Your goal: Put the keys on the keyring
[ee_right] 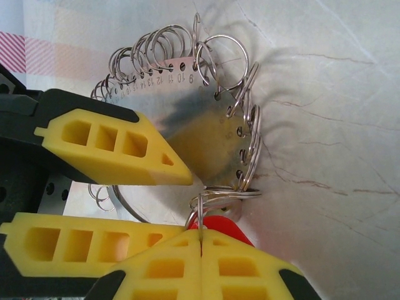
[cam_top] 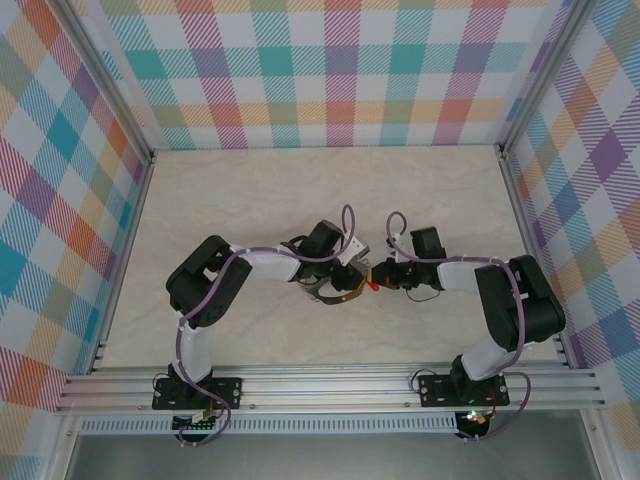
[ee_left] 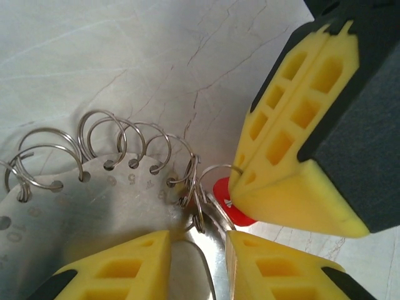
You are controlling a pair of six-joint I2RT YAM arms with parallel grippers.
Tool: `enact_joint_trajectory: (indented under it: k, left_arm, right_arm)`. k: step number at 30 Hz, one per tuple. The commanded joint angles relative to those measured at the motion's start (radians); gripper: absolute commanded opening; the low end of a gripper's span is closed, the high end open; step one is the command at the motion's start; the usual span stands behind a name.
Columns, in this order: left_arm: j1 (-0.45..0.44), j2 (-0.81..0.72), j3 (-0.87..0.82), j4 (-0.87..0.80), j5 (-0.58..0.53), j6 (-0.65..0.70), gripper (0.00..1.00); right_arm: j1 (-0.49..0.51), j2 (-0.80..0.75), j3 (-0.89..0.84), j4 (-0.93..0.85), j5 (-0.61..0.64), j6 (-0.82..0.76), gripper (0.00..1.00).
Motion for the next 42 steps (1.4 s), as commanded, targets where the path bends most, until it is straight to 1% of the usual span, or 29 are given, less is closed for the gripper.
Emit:
enact_joint_trajectory:
  k: [1, 9, 15, 20, 23, 24, 26, 30, 33, 36, 42]
  left_arm:
    - [-0.019, 0.013, 0.027, 0.006, 0.030, 0.006, 0.29]
    - [-0.025, 0.040, 0.055, 0.004, 0.028, 0.000, 0.29]
    - [-0.025, 0.058, 0.068, 0.001, 0.017, -0.002, 0.26]
    - [-0.025, 0.069, 0.075, -0.001, 0.006, 0.001, 0.20]
    - [-0.024, 0.074, 0.078, -0.003, 0.010, 0.002, 0.08]
    - [-0.025, 0.077, 0.081, -0.005, 0.011, 0.003, 0.06]
    - [-0.024, 0.080, 0.084, -0.008, 0.013, 0.004, 0.08]
    - [-0.025, 0.082, 0.085, -0.011, 0.005, 0.005, 0.16]
    - [-0.024, 0.087, 0.088, -0.014, 0.003, 0.007, 0.19]
    - [-0.027, 0.089, 0.090, -0.013, -0.006, 0.007, 0.20]
    - [-0.031, 0.104, 0.106, -0.020, -0.014, 0.010, 0.19]
  right_arm:
    - [-0.006, 0.006, -0.011, 0.019, -0.012, -0.003, 0.00]
    - [-0.007, 0.007, -0.013, 0.024, -0.014, -0.003, 0.00]
    - [-0.007, 0.014, -0.011, 0.028, -0.017, 0.001, 0.00]
    - [-0.009, 0.018, -0.010, 0.030, -0.019, -0.002, 0.00]
    - [-0.009, 0.020, -0.011, 0.031, -0.019, 0.000, 0.00]
    - [-0.009, 0.020, -0.010, 0.033, -0.019, 0.001, 0.00]
    - [-0.009, 0.021, -0.010, 0.034, -0.018, 0.000, 0.00]
    - [-0.010, 0.023, -0.011, 0.036, -0.021, 0.002, 0.00]
    - [-0.010, 0.022, -0.011, 0.037, -0.023, 0.003, 0.00]
    - [-0.010, 0.026, -0.011, 0.040, -0.024, 0.003, 0.00]
    - [-0.010, 0.034, -0.012, 0.048, -0.029, 0.008, 0.00]
